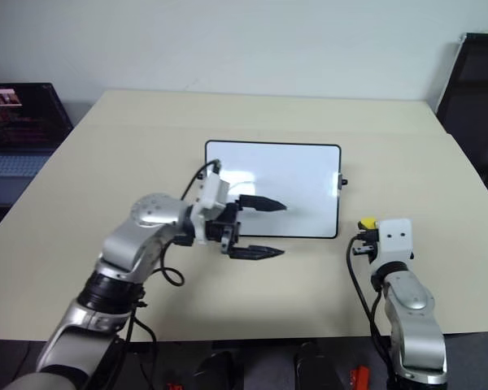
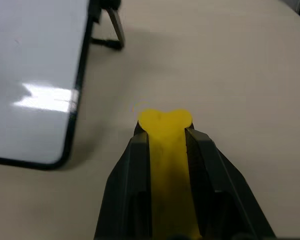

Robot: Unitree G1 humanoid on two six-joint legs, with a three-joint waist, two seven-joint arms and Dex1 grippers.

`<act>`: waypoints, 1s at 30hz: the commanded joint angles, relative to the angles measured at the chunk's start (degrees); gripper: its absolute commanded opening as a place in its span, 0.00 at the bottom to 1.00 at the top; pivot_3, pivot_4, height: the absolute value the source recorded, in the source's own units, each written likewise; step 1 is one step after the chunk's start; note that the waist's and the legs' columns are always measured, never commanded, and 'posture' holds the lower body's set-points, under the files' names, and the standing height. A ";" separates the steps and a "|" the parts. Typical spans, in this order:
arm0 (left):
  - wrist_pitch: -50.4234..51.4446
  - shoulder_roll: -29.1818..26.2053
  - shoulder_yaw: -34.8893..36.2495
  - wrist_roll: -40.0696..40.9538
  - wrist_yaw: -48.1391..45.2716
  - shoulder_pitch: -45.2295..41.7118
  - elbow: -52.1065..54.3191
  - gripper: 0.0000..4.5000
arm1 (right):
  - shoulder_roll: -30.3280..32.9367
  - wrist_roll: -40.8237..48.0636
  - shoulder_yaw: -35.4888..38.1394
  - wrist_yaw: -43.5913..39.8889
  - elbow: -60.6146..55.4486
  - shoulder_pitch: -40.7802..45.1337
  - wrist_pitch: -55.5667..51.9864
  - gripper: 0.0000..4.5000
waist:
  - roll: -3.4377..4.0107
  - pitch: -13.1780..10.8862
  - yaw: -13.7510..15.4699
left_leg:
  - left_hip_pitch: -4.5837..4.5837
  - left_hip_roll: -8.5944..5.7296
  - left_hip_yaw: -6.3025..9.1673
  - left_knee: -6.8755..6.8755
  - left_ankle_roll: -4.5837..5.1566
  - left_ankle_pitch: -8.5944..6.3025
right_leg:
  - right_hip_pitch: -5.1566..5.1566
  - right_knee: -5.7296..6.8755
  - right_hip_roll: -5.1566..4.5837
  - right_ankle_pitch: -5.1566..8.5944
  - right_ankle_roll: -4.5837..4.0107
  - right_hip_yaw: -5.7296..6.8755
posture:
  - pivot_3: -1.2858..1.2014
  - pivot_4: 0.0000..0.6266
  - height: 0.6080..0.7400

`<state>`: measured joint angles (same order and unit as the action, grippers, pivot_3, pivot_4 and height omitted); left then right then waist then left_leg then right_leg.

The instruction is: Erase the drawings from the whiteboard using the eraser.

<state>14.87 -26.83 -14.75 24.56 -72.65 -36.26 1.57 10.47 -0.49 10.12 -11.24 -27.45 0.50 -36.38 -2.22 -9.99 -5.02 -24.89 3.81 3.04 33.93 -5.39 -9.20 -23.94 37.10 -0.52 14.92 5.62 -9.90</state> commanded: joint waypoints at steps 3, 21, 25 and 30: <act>-5.44 1.84 -1.43 -3.09 -2.33 -2.84 -3.10 1.00 | 2.10 2.39 1.98 -0.62 3.12 2.27 -0.03 0.15 | 0.00 0.00 0.00 | 0.01 0.00 0.01 0.02 0.01 0.01 | 0.01 0.04 0.01 -0.01 0.01 0.00 | 0.52 0.24 1.00; -9.06 6.91 0.40 -7.71 4.14 -3.00 -6.88 1.00 | 5.16 7.30 5.69 0.11 9.75 5.45 1.16 0.72 | 0.01 0.00 0.14 | 0.04 -0.03 0.07 0.09 0.02 0.01 | 0.20 0.01 0.00 -0.01 0.08 0.00 | 0.52 0.24 1.00; -8.94 6.65 1.35 -7.74 6.05 -1.73 -6.52 1.00 | 4.94 7.84 5.22 -0.18 9.06 5.20 3.04 0.99 | 0.02 0.01 0.11 | 0.06 -0.03 0.08 0.08 0.02 0.01 | 0.20 0.01 0.01 -0.01 0.08 0.01 | 0.52 0.24 1.00; -3.35 4.07 7.45 -6.76 14.77 4.46 -1.40 1.00 | 3.49 11.39 4.11 -2.69 1.24 2.03 6.80 0.99 | 0.10 0.02 -0.14 | 0.07 -0.01 0.09 0.03 0.02 0.01 | 0.20 0.04 0.02 -0.01 0.10 0.01 | 0.52 0.24 1.00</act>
<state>10.18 -21.77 -10.45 16.80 -60.65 -32.60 -3.29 13.84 9.35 14.17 -13.06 -22.04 2.99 -31.96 -2.11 -9.97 -5.16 -24.80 3.82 3.16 33.94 -5.36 -9.20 -23.75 37.17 -0.48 14.92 5.73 -9.88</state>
